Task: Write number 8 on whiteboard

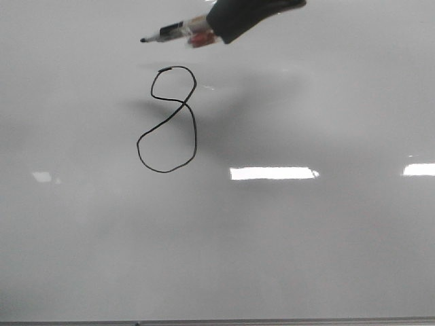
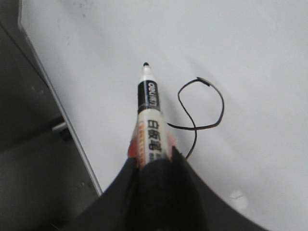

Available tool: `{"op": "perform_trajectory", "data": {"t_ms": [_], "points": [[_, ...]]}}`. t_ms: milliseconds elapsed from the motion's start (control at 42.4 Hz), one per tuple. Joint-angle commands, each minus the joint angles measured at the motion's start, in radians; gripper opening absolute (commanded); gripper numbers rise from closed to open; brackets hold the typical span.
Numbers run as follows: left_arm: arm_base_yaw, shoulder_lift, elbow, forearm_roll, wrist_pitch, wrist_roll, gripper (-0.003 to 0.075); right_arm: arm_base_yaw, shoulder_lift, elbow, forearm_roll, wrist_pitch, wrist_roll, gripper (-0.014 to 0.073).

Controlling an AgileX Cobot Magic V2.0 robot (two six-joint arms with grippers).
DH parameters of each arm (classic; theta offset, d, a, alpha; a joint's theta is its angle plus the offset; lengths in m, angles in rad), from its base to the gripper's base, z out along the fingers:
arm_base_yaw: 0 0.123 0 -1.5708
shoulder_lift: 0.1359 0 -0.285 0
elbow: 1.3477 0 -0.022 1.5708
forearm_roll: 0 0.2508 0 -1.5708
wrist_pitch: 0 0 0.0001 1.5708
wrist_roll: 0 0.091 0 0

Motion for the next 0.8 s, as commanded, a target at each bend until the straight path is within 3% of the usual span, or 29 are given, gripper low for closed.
{"op": "perform_trajectory", "data": {"t_ms": [0, 47, 189, 236, 425, 543, 779], "points": [[0.002, 0.011, -0.081, -0.052, 0.023, 0.023, 0.006, -0.002, -0.086, -0.033, -0.052, 0.109, -0.127, -0.0059], [0.0, 0.013, -0.116, -0.052, 0.033, 0.025, 0.013, -0.002, -0.096, -0.033, -0.07, 0.161, -0.167, -0.0059], [-0.047, 0.05, -0.227, -0.019, 0.037, 0.025, 0.0464, 0.008, -0.112, -0.033, -0.071, 0.253, -0.21, -0.0059], [-0.086, 0.074, -0.264, 0.017, 0.044, 0.025, 0.0503, 0.021, -0.115, -0.033, -0.071, 0.259, -0.21, -0.0059], [-0.305, 0.169, -0.35, 0.245, -0.007, -0.06, 0.0405, 0.133, -0.115, -0.034, -0.104, 0.23, -0.21, -0.0059], [-0.45, 0.226, -0.366, 0.434, -0.02, -0.186, 0.0405, 0.212, -0.115, -0.034, -0.118, 0.2, -0.21, -0.0059], [-0.604, 0.267, -0.366, 0.553, -0.057, -0.278, 0.0388, 0.32, -0.115, -0.034, -0.118, 0.152, -0.21, -0.0059]]}}
